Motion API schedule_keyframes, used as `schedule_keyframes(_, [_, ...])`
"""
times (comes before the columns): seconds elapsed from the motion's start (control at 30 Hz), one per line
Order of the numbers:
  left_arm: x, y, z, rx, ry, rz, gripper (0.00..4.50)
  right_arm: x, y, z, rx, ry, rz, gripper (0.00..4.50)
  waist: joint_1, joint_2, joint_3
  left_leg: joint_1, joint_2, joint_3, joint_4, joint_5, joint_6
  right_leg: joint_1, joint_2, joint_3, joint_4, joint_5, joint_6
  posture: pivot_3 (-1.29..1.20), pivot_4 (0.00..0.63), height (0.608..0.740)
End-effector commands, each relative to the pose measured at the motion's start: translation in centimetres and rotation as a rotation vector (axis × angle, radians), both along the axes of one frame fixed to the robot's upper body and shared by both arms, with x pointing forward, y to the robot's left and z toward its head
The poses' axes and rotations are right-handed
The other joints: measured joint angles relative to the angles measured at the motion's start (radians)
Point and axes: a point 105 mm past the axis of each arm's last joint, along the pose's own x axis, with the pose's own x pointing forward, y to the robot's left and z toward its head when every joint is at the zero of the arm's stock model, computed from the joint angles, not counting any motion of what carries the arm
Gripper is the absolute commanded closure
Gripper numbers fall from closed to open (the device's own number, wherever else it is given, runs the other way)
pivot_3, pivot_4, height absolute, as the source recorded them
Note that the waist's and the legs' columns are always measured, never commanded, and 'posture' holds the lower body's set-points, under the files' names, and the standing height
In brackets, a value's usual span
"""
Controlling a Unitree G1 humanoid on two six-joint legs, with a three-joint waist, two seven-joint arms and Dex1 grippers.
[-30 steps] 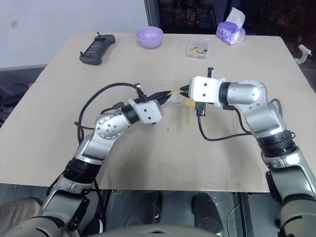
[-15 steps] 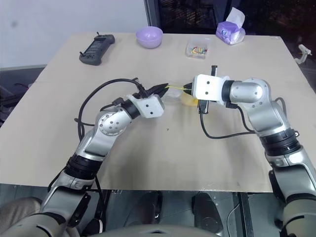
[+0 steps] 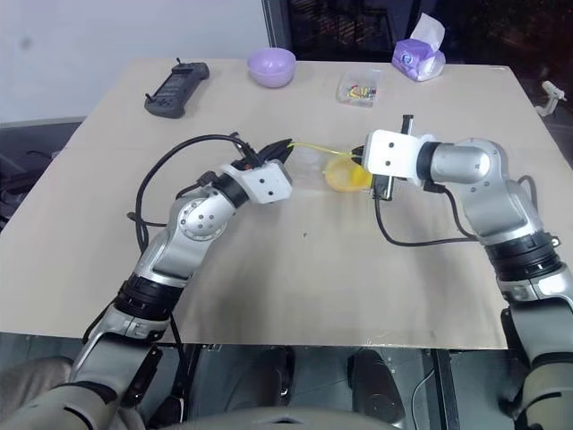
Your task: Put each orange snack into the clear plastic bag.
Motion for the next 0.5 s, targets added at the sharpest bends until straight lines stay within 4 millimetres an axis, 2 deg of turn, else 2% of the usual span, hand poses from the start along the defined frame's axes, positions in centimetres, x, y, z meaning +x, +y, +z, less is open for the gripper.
schedule_keyframes(0.03, [0.6, 2.6, 1.9, -0.044, -0.063, 0.1, 4.5, 0.6, -3.1, 1.0, 0.0, -0.02, -0.119, 4.44, 0.0, 0.0, 0.0, 0.0, 0.0, 0.0, 0.0, 0.0, 0.0, 0.0, 0.0, 0.0, 0.0, 0.0, 0.0, 0.0, 0.15, 0.74])
schedule_keyframes(0.5, [0.6, 2.0, 1.6, -0.02, -0.063, 0.078, 4.5, 1.6, -7.2, 1.1, -0.054, -0.019, -0.312, 4.44, 0.0, 0.0, 0.0, 0.0, 0.0, 0.0, 0.0, 0.0, 0.0, 0.0, 0.0, 0.0, 0.0, 0.0, 0.0, 0.0, 0.15, 0.74])
